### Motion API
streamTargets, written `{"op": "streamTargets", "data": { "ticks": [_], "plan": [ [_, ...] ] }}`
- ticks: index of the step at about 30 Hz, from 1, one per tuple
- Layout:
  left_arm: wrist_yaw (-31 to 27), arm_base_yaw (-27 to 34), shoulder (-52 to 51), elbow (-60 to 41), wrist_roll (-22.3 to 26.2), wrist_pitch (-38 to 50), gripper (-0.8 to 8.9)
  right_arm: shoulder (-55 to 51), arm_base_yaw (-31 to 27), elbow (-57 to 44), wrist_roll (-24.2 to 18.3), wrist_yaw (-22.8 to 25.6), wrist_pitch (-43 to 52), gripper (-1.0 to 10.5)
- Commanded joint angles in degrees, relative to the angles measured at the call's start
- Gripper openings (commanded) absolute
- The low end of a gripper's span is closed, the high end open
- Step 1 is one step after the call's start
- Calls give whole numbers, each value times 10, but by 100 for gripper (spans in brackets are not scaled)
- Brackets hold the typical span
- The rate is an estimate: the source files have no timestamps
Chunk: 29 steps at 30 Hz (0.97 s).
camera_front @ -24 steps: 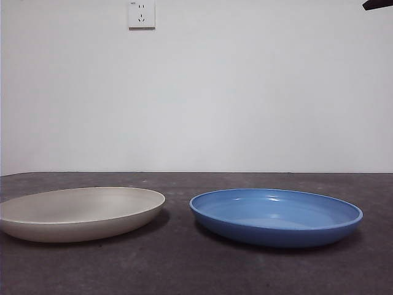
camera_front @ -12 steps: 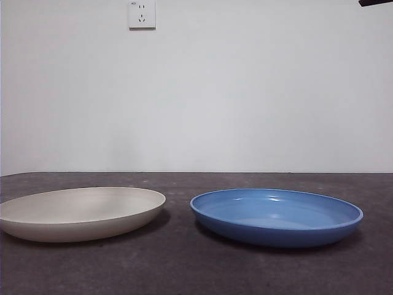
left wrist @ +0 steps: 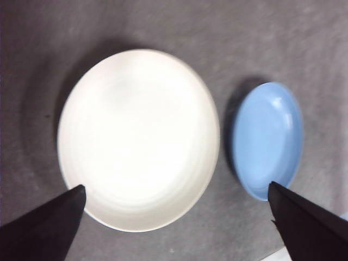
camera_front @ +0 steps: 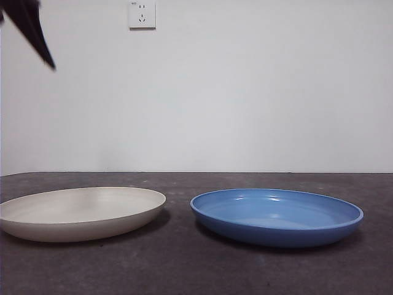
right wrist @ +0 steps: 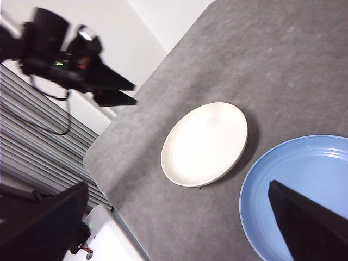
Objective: Pick up the white plate, put it on the blue plate, put it on desk
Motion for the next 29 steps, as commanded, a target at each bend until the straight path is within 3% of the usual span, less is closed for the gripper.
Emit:
{"op": "streamTargets", "data": {
  "ticks": [1, 15, 29],
  "plan": [
    [2, 2, 48, 8, 32, 4, 559, 3, 3, 8, -5, -2, 1, 675],
    [-2, 3, 211, 8, 40, 45, 559, 3, 3, 8, -6, -2, -7, 675],
    [-2, -11, 268, 8, 36, 66, 559, 3, 3, 8, -7, 0, -7, 675]
  ]
}}
